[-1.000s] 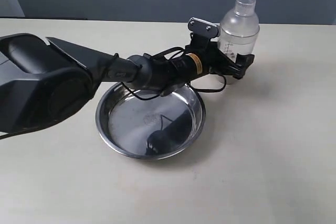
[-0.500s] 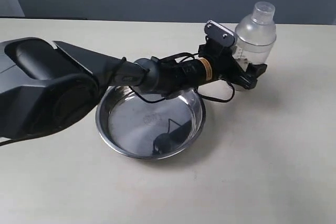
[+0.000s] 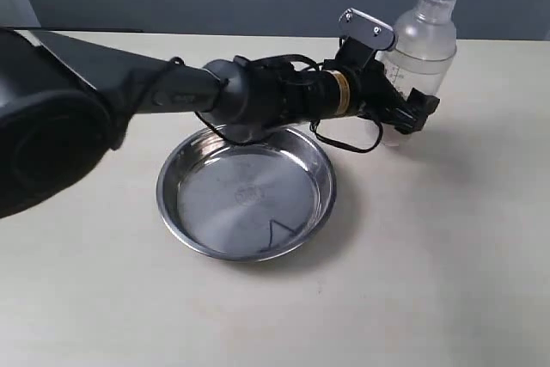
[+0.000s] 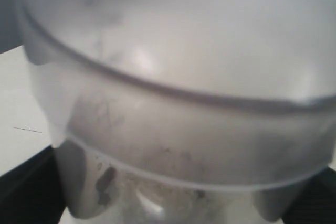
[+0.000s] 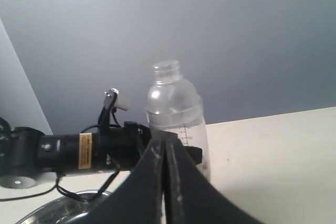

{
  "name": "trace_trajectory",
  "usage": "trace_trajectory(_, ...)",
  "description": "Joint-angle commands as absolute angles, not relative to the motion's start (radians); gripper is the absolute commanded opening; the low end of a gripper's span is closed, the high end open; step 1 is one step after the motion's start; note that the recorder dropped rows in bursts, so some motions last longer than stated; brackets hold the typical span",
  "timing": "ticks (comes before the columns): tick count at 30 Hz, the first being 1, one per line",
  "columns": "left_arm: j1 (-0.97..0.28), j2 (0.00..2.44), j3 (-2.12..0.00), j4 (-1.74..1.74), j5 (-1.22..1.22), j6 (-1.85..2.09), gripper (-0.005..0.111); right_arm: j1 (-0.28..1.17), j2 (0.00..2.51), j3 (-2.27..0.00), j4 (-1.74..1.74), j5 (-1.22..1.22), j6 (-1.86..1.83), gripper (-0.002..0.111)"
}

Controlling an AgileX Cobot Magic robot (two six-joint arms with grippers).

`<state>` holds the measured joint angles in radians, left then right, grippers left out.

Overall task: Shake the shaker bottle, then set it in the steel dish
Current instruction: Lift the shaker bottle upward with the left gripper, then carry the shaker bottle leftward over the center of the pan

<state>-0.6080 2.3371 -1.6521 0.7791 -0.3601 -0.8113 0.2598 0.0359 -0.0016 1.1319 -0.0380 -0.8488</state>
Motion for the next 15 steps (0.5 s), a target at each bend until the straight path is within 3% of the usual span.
trace_trajectory(1, -0.610, 2.193, -1.533, 0.764, -0.386, -0.823, 0.000, 0.261, 0.032, 0.000, 1.127, -0.040, -0.852, -0.001)
trace_trajectory(6, -0.608, 2.024, -1.294, 0.475, -0.451, -0.551, 0.000, 0.261, 0.032, 0.000, 1.127, -0.040, -0.852, -0.001)
trace_trajectory(9, -0.608, 1.820, -0.968, -0.017, -0.631, -0.177, 0.000, 0.261, 0.032, 0.000, 1.127, -0.042, -0.852, -0.001)
trace_trajectory(11, -0.608, 1.733, -0.781, -0.167, -0.733, -0.119, 0.000, 0.261, 0.032, 0.000, 1.127, -0.042, -0.852, -0.001)
trace_trajectory(14, -0.630, 1.712, -0.642, -0.293, -0.885, -0.127, 0.000, 0.261, 0.032, 0.000, 1.127, -0.042, -0.852, -0.001)
trace_trajectory(15, -0.641, 1.714, -0.661, -0.167, -0.871, -0.125, 0.000, 0.261, 0.032, 0.000, 1.127, -0.040, -0.852, -0.001)
